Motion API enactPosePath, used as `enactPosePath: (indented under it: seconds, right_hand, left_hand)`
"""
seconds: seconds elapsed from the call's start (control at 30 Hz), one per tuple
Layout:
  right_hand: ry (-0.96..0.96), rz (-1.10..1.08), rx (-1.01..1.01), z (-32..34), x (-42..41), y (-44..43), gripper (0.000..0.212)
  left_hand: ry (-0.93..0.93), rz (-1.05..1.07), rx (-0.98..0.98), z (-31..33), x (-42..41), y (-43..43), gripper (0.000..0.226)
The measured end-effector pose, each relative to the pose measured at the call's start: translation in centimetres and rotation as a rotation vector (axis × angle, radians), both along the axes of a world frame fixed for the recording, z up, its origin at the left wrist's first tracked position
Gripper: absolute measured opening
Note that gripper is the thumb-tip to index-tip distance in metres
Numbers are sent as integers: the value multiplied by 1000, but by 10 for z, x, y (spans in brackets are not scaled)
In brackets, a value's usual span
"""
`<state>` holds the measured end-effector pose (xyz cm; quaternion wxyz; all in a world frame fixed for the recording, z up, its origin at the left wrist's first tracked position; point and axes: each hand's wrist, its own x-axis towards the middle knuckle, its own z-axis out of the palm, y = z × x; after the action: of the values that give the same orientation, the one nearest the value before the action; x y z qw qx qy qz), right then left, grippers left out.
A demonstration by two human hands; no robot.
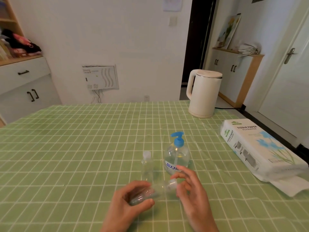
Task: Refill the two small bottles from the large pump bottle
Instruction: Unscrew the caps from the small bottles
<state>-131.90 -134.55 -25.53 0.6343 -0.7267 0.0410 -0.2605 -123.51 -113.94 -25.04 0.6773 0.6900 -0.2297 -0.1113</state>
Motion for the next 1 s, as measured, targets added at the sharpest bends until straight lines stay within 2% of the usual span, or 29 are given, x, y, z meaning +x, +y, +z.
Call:
enactPosePath:
  seconds: [0.1, 0.2, 0.4, 0.47, 0.57, 0.67, 0.8, 0.9, 1.0]
  right_hand:
    - [19, 36, -12, 3, 0, 3, 34]
    - [-1, 70, 28, 2, -1, 1, 47]
    - [28, -10, -59, -4, 2, 3, 14]
    - [-30, -60, -54, -3, 0, 4, 12]
    - [-65, -271, -49, 3, -2, -6, 12]
    - [25, -438, -158, 7, -4, -30, 18]
    - [175, -498, -245, 2, -6, -59, 24]
    - [252, -476, -366, 2, -4, -69, 30]
    - [300, -514, -436, -2, -4, -76, 20]
  left_hand:
    - [-16, -5, 13, 2, -1, -1, 45]
    - [-13, -16, 13, 3, -1, -1, 48]
    - [-21, -4, 14, 0, 0, -2, 45]
    - [-25, 1, 6, 0, -1, -2, 43]
    - [10, 59, -88, -1, 0, 0, 32]
    - [94, 190, -251, -5, 6, 10, 26]
    - [176, 248, -347, -2, 17, 26, 42]
    - [172, 264, -334, -1, 24, 36, 53]
    - [158, 280, -258, -1, 31, 46, 53]
